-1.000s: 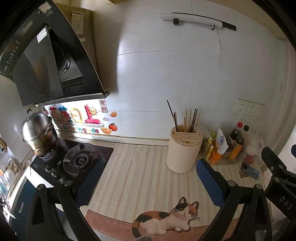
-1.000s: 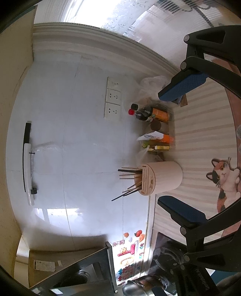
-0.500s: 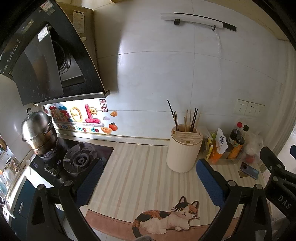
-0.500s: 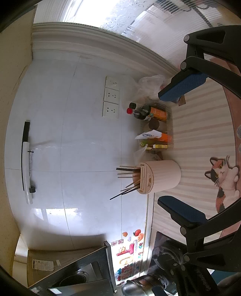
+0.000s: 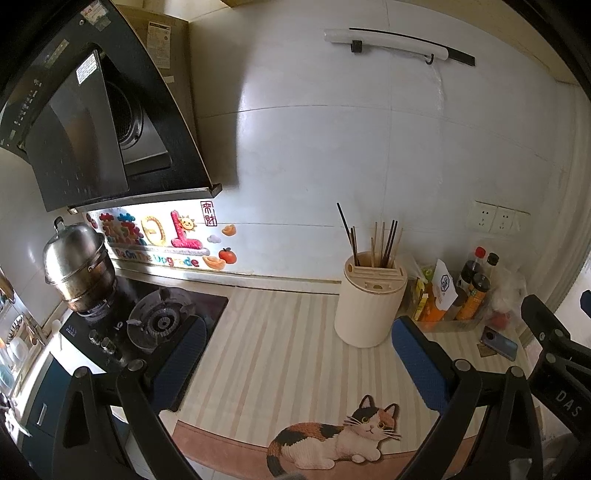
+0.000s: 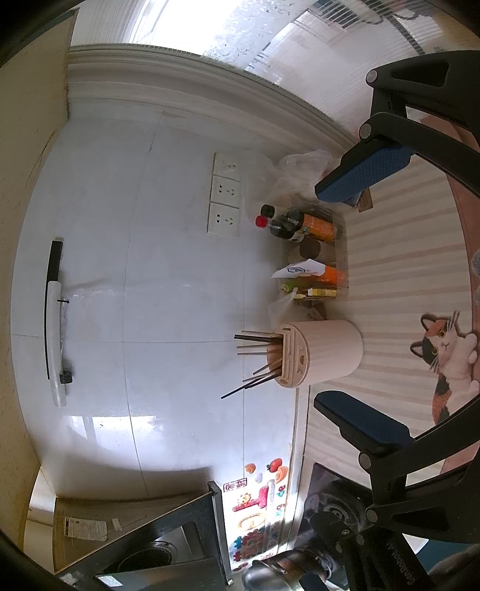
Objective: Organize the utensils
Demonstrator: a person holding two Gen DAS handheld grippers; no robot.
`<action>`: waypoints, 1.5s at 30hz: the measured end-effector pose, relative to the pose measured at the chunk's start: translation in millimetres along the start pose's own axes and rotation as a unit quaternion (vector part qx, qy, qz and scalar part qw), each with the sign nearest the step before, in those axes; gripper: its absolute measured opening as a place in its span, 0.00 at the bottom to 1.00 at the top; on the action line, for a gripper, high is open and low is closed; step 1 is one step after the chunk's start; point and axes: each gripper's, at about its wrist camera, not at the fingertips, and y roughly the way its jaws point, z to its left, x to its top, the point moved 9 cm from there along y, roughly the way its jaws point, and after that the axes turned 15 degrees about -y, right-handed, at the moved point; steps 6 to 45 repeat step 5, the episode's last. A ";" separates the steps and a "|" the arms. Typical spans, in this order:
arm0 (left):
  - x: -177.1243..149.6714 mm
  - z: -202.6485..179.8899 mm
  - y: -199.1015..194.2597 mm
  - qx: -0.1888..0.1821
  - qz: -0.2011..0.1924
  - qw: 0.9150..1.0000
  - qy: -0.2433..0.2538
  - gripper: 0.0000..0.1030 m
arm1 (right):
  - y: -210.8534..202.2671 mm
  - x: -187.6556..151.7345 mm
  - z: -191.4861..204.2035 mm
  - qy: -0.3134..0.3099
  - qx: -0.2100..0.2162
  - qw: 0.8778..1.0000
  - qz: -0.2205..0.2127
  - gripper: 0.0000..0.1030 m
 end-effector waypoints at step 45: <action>1.1 -0.6 0.4 -0.001 0.000 1.000 0.000 1.00 | 1.4 2.7 -0.3 0.000 0.001 1.000 -0.001 1.00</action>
